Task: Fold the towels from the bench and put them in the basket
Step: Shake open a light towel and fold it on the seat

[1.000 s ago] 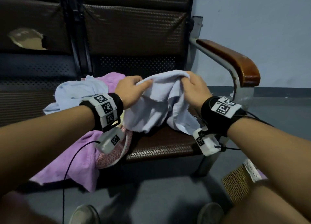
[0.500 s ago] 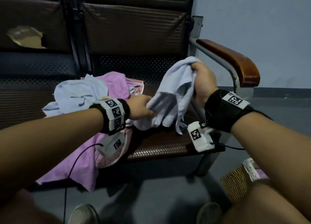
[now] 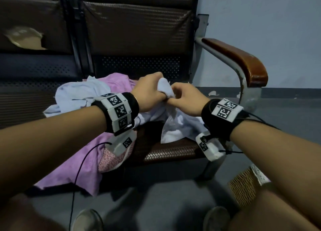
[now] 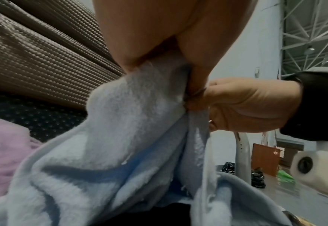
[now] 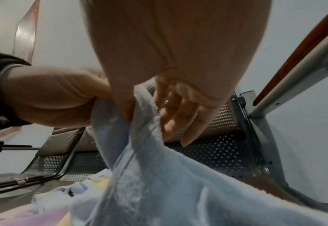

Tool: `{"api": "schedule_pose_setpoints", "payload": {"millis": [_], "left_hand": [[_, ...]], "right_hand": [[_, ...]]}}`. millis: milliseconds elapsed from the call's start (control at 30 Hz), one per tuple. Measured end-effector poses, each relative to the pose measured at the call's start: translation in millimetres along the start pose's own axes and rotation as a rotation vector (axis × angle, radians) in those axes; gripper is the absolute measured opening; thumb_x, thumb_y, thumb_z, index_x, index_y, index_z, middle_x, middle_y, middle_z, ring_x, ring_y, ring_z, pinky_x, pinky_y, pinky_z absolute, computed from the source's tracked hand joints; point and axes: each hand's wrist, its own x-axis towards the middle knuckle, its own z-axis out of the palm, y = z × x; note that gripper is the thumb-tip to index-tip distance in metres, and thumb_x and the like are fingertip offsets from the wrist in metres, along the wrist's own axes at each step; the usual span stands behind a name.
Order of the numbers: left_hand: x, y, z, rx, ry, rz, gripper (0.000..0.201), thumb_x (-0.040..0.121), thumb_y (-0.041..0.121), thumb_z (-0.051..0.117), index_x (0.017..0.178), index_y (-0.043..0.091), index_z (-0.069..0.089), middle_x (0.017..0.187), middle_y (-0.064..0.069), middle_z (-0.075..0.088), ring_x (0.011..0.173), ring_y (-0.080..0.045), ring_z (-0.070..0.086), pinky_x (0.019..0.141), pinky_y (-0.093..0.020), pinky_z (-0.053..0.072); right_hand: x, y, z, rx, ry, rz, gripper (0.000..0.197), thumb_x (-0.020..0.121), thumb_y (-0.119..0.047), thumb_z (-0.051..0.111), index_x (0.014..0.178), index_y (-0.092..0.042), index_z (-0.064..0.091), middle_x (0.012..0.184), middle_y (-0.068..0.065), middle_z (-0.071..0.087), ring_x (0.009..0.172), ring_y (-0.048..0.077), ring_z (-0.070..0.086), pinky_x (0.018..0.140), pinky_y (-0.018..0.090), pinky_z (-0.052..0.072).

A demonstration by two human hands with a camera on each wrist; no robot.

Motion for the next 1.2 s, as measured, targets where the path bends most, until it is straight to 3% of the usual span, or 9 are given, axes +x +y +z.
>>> {"api": "schedule_pose_setpoints", "payload": {"millis": [233,333,400,600,733,833,967,1100,1200], "left_hand": [[-3,-27,-6,0.195,-0.013,-0.058,0.031,0.080,0.020,0.075,0.074,0.020,0.046,0.073,-0.003,0.059,0.073,-0.026,0.056,0.060,-0.033,0.034],[-4,-39,-5,0.182,-0.042,-0.157,0.007,0.090,0.011,0.058,0.087,0.016,0.057,0.085,-0.003,0.063,0.085,-0.029,0.061,0.069,-0.033,0.042],[1,-43,-8,0.080,-0.031,-0.246,0.026,0.091,0.003,0.043,0.100,0.007,0.067,0.102,-0.011,0.070,0.102,-0.032,0.064,0.084,-0.039,0.052],[17,-46,-17,0.107,0.045,-0.490,0.037,0.101,0.010,0.033,0.115,-0.006,0.063,0.122,-0.027,0.064,0.113,-0.040,0.060,0.093,-0.041,0.045],[24,-39,-24,0.057,0.115,-0.617,0.041,0.101,0.006,0.031,0.131,-0.012,0.051,0.134,-0.031,0.055,0.123,-0.043,0.054,0.103,-0.045,0.043],[28,-23,-25,-0.377,0.209,-0.657,0.043,0.101,0.015,0.036,0.135,-0.007,0.051,0.137,-0.026,0.056,0.123,-0.041,0.057,0.100,-0.047,0.051],[23,5,-19,-0.787,0.209,-0.634,0.034,0.097,0.001,0.039,0.124,-0.007,0.058,0.114,-0.026,0.061,0.090,-0.033,0.065,0.074,-0.039,0.058],[7,35,-16,-0.946,0.159,-0.585,0.034,0.085,-0.009,0.034,0.079,-0.007,0.067,0.071,-0.025,0.067,0.065,-0.034,0.067,0.060,-0.035,0.057],[-1,47,-20,-1.018,0.077,-0.483,0.037,0.084,-0.008,0.032,0.077,-0.009,0.068,0.068,-0.026,0.069,0.065,-0.034,0.069,0.060,-0.035,0.059]], "right_hand": [[-2,12,-10,-0.121,0.113,0.043,0.027,0.080,-0.027,0.078,0.071,-0.023,0.053,0.064,-0.010,0.055,0.061,0.005,0.050,0.055,0.023,0.035],[-6,8,-10,-0.174,0.138,-0.019,0.049,0.081,-0.045,0.078,0.060,-0.018,0.043,0.054,-0.006,0.045,0.051,0.008,0.039,0.049,0.023,0.030],[-9,4,-12,-0.158,0.171,-0.064,0.051,0.084,-0.048,0.074,0.059,-0.018,0.041,0.054,-0.003,0.042,0.053,0.012,0.038,0.054,0.031,0.032],[-18,-7,-18,-0.050,0.309,-0.195,0.011,0.090,-0.020,0.063,0.085,-0.018,0.053,0.065,-0.002,0.058,0.062,0.015,0.052,0.062,0.035,0.041],[-23,-17,-17,-0.076,0.202,-0.304,0.045,0.087,-0.003,0.049,0.125,-0.027,0.047,0.074,-0.001,0.062,0.056,0.013,0.054,0.061,0.024,0.043],[-24,-25,-12,-0.192,0.009,-0.333,0.040,0.081,0.002,0.043,0.102,-0.027,0.062,0.086,0.000,0.068,0.068,0.018,0.058,0.069,0.031,0.047],[-25,-26,5,-0.334,-0.178,-0.165,0.039,0.088,-0.007,0.045,0.089,-0.029,0.077,0.099,-0.002,0.076,0.096,0.018,0.066,0.091,0.031,0.051],[-15,-23,15,-0.221,0.070,0.053,0.039,0.085,-0.054,0.061,0.062,-0.022,0.063,0.064,-0.007,0.064,0.070,0.017,0.064,0.055,0.028,0.042],[-4,-20,17,-0.280,0.162,0.205,0.045,0.084,-0.059,0.061,0.069,-0.017,0.059,0.071,0.000,0.062,0.069,0.023,0.061,0.059,0.029,0.042]]}}
